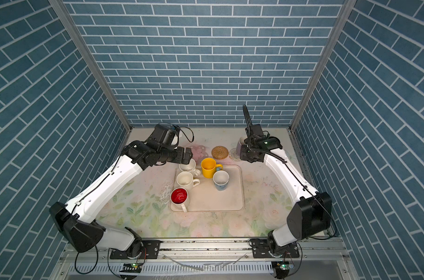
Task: Place cups on coasters
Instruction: Place the cup on the coaster.
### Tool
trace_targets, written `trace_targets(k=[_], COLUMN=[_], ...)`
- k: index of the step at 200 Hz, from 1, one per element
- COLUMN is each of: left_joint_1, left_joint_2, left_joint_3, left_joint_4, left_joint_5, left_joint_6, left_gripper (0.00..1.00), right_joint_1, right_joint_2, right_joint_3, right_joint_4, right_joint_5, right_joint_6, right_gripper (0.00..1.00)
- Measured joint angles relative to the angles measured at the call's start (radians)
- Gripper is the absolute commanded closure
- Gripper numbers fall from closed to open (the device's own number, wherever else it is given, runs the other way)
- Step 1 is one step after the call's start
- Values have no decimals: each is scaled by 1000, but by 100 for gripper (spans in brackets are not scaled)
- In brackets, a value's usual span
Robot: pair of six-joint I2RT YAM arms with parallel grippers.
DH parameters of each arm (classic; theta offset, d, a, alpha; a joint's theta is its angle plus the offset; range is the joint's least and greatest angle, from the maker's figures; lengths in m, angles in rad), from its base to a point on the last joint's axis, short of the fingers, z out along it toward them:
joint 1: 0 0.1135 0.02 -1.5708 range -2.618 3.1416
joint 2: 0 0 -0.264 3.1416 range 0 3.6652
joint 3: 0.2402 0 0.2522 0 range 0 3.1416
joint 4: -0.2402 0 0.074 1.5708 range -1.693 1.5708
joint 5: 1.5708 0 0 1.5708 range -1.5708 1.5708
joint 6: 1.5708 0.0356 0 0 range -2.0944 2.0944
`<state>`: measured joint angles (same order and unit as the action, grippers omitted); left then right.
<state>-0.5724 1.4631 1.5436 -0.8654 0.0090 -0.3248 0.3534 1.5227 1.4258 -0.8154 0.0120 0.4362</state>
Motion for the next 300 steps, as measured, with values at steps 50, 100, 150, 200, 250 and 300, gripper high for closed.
trace_targets(k=[50,100,150,200,250,300], left_joint_1=[41,76,97,122,131,136], left_joint_2=[62,110,129,137,167,200], left_joint_3=[27,35,38,38,43,60], left_joint_4=[9,18,23,33,32,32], left_joint_5=[42,60,53,53,53,53], left_joint_6=[16,27,27,27,27,27], left_gripper=[1,1,1,1,1,1], right_joint_1=[-111,-172,-190,-200,-212,-214], right_joint_2=[90,231,345,430,476,514], right_joint_3=[0,20,101,190,208,218], right_joint_4=[60,101,126,145,148,153], right_joint_5=[-6,3,23,30,31,24], right_joint_6=[0,-23,-53,-79,-102,-105], right_gripper=[100,100,100,100,100,100])
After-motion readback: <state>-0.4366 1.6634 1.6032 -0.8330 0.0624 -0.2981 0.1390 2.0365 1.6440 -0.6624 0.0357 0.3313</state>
